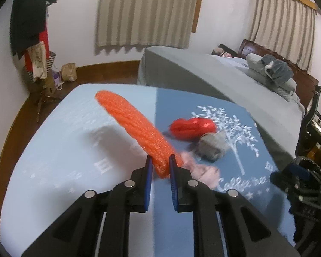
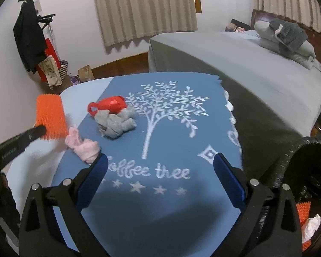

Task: Collect trash
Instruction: 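Grasp the orange mesh tube with the left gripper and lift it, then grasp the pink cloth with the right gripper and lift it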

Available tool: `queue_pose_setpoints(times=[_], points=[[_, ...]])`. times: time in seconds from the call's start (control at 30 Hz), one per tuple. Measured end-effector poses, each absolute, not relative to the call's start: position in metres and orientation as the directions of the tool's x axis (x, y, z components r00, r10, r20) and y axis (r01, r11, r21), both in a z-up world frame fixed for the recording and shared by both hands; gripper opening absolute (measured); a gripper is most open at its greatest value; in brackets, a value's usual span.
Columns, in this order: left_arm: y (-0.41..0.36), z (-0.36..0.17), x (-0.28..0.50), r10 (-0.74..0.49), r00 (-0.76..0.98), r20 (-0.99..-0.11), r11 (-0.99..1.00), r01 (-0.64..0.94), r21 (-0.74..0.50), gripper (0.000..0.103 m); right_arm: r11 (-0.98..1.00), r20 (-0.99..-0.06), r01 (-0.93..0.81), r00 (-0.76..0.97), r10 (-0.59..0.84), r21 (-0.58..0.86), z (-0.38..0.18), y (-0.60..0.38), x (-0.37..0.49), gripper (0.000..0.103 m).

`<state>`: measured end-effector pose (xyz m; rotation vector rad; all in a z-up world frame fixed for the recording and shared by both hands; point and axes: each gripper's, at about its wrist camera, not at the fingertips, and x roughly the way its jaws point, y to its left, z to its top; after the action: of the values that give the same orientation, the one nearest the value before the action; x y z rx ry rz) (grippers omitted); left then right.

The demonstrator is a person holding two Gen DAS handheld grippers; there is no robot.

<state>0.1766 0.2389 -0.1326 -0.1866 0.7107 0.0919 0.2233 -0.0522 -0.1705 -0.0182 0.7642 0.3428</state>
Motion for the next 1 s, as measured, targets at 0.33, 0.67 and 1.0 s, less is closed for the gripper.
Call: queue_pose_setpoints(times=[0.33,0.67,1.0], points=[[0.269,-0.145,0.155,0.041,0.722,-0.691,0.98,-0.164,-0.114,0.016,0.918,-0.668,-0.379,0.653,0.357,0.119,-0.176,0.0,0.228,0.096],[0.29,-0.16,0.145,0.052,0.706,-0.707,0.974,-0.191,-0.119,0.016,0.898,-0.699,-0.423,0.606,0.381,0.123,-0.19,0.048,0.237,0.092],[0.297,-0.163,0.142,0.043,0.707,-0.706,0.97,-0.199,-0.14,0.016,0.874,-0.759,-0.465,0.514,0.399,0.145,-0.208,0.073,0.247,0.055]])
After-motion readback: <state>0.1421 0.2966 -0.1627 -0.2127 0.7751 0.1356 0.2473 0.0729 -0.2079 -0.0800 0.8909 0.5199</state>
